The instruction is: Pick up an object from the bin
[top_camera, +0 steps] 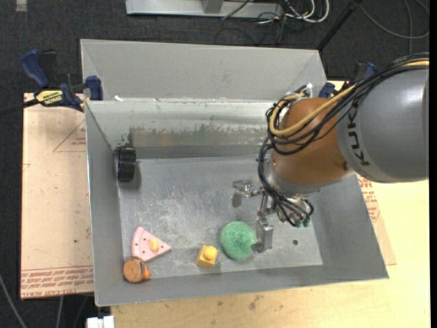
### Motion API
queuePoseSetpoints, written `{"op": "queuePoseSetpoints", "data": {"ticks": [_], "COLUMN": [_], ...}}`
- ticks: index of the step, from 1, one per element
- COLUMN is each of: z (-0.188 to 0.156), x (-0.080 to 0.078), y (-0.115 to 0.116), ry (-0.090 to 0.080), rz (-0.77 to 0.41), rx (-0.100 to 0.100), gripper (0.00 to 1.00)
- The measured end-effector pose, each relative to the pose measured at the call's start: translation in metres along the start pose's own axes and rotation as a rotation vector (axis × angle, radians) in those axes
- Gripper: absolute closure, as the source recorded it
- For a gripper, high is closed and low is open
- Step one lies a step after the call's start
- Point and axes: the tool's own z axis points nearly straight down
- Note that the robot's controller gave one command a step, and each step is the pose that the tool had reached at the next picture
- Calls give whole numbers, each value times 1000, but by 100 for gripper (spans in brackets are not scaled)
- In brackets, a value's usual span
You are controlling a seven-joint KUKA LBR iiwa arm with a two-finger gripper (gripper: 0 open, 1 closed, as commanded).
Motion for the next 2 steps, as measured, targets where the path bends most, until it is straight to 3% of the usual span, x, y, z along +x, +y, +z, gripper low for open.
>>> {"op": "queuePoseSetpoints", "data": {"ticks": [1, 2], "z": [23, 49], "x": [4, 28], "y": [3, 30], "ry": [6, 4], "rz": [45, -170], "rx": [-2, -1], "gripper": [0, 100]}}
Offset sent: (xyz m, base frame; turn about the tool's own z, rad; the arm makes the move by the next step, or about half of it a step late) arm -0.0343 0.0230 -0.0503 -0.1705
